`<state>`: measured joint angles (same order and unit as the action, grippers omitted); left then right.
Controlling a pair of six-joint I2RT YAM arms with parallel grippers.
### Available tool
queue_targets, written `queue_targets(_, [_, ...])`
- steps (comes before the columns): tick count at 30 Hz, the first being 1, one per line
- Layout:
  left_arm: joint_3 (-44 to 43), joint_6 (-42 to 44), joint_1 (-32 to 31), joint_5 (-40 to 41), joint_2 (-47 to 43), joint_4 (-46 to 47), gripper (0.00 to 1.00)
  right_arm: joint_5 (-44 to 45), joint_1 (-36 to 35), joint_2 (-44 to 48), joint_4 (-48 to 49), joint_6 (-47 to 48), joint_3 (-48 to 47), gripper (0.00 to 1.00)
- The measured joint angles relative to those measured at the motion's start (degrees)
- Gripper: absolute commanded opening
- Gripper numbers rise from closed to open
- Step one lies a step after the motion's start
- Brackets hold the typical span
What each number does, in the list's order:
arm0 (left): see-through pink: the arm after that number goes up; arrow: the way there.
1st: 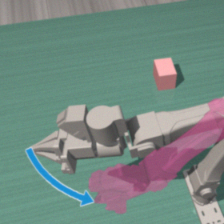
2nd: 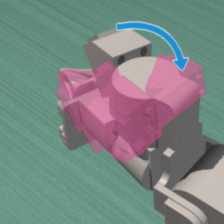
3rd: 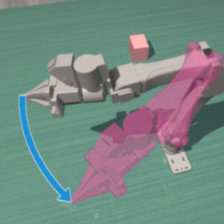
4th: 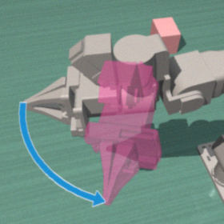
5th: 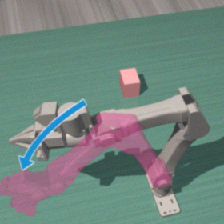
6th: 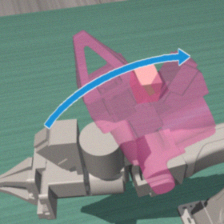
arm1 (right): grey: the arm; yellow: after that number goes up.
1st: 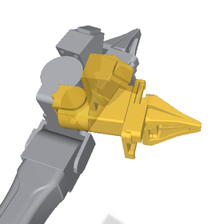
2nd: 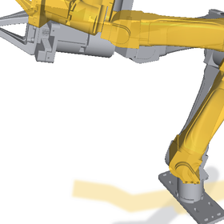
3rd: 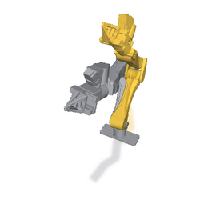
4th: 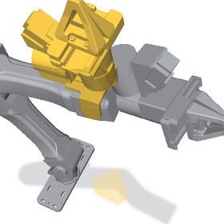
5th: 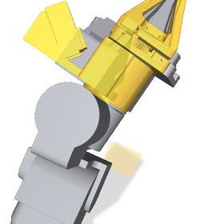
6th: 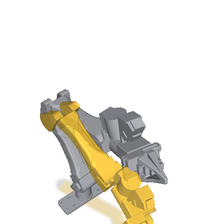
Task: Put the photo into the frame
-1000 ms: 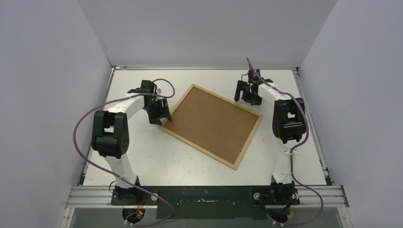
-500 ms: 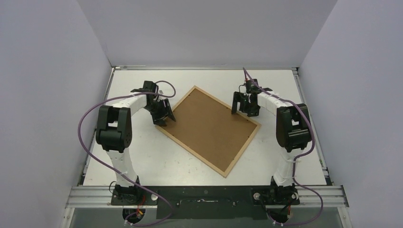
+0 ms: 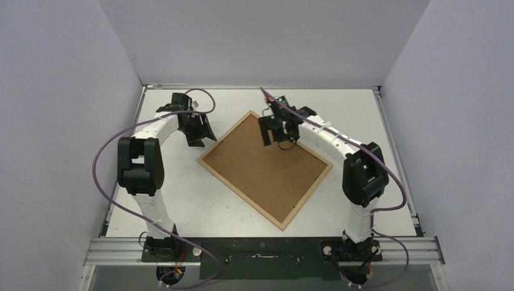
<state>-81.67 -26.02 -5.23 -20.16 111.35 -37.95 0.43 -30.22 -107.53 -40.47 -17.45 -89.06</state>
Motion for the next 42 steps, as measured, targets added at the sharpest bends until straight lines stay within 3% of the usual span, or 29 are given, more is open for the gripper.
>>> queue_targets(2, [0.00,0.44,1.40,1.70,-2.14,-0.17,0.62,-0.74,-5.40,0.00,-0.07,1.73,-1.40,0.83])
queue_targets(4, [0.00,0.66,3.10,3.61,-4.50,-0.39,0.85,-1.49,-10.99,-0.13,-0.72,3.50,-2.10,0.80])
queue_targets(7, [0.00,0.26,7.10,6.91,-8.50,-0.52,0.97,-2.97,-18.78,-1.29,-2.34,5.99,-3.19,0.78])
queue_targets(14, [-0.66,-0.37,15.45,13.68,-11.76,-2.82,0.97,-3.91,-27.30,-7.82,-6.40,8.26,-6.60,0.71])
queue_targets(32, [2.05,-2.97,20.02,19.34,-16.41,-7.30,0.97,-3.45,-31.45,-17.75,-11.47,7.21,-12.68,0.39])
queue_targets(37, [2.21,-3.54,20.90,18.40,-16.55,-7.34,0.97,-2.19,-32.83,-18.64,-12.04,6.21,-12.85,0.38])
queue_targets(42, [3.93,-3.67,20.83,16.09,-17.18,-7.28,0.97,0.46,-33.88,-18.53,-11.65,5.03,-12.13,0.20])
